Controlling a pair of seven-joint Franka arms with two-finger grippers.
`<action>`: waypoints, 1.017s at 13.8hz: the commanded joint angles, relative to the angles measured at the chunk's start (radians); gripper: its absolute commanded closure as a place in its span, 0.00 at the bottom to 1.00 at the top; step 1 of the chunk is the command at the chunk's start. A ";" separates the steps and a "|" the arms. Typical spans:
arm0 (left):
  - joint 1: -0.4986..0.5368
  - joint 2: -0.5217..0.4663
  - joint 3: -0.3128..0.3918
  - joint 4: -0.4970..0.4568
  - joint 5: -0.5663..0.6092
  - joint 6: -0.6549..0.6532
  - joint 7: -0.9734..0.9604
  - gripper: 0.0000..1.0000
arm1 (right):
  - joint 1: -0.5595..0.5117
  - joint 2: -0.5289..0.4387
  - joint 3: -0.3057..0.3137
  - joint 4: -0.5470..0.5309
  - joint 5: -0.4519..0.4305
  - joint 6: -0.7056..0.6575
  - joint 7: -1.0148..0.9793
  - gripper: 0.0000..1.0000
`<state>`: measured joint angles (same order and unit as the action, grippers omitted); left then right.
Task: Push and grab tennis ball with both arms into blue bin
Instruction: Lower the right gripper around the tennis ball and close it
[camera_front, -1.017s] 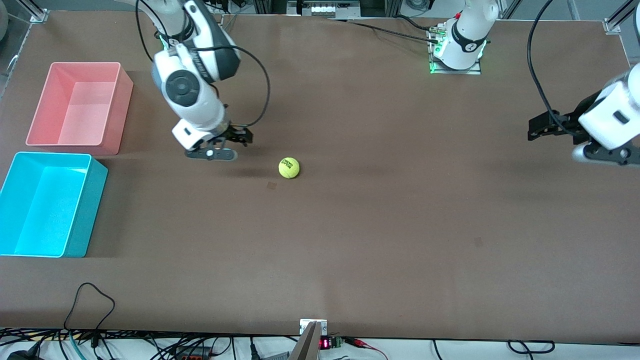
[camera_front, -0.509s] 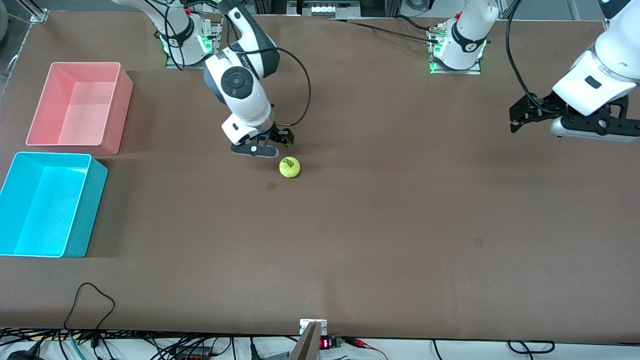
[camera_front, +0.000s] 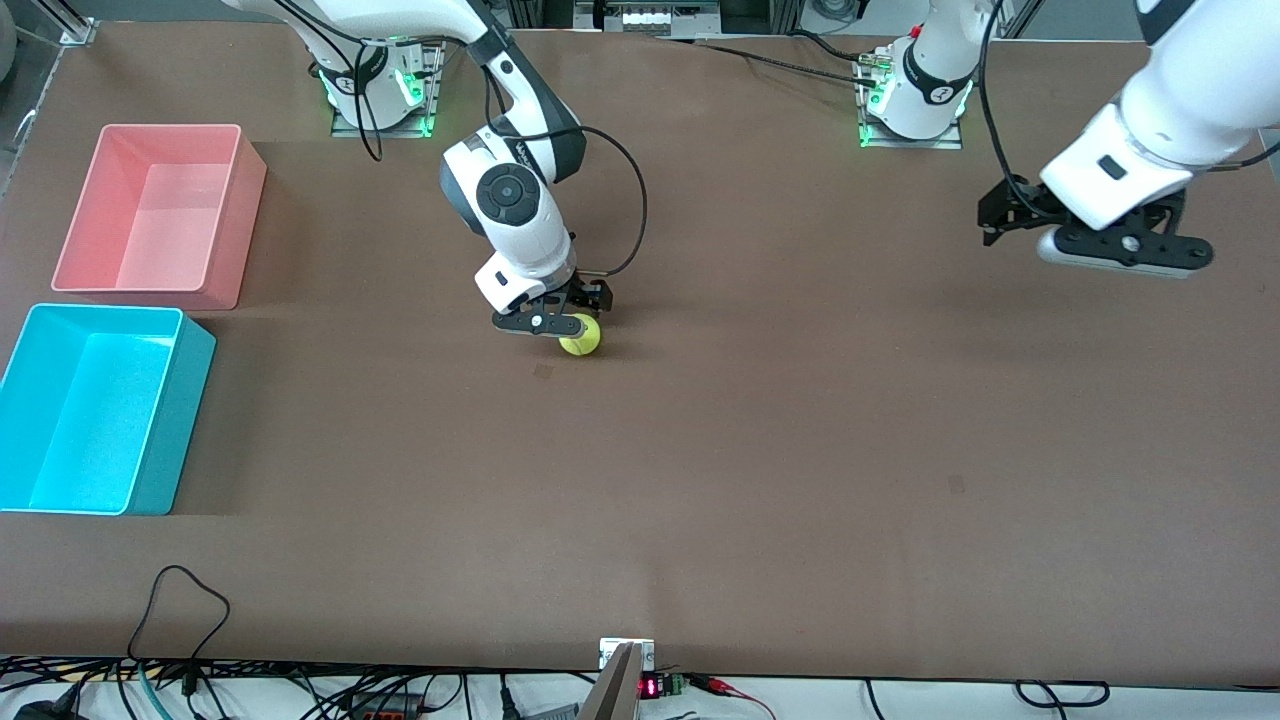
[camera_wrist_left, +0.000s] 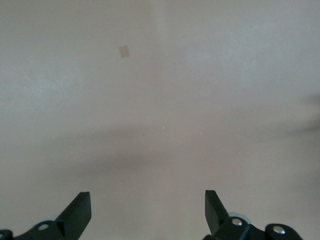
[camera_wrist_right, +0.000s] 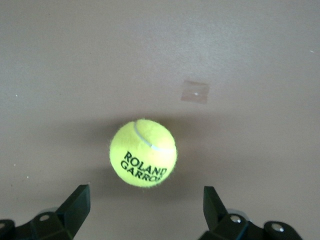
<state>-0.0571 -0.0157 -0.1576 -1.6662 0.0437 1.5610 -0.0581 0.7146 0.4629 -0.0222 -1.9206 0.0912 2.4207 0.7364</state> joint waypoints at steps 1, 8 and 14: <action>0.011 -0.013 -0.007 0.009 0.025 -0.056 -0.029 0.00 | 0.022 0.039 -0.012 0.022 0.002 0.040 -0.012 0.00; 0.051 0.002 0.000 0.011 0.012 -0.038 -0.031 0.00 | 0.040 0.080 -0.013 0.022 -0.004 0.061 -0.038 0.00; 0.051 0.019 -0.002 0.013 0.012 -0.041 -0.016 0.00 | 0.040 0.100 -0.019 0.022 -0.004 0.098 -0.064 0.00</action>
<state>-0.0070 -0.0052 -0.1552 -1.6664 0.0484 1.5283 -0.0841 0.7426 0.5452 -0.0302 -1.9179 0.0901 2.4971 0.6867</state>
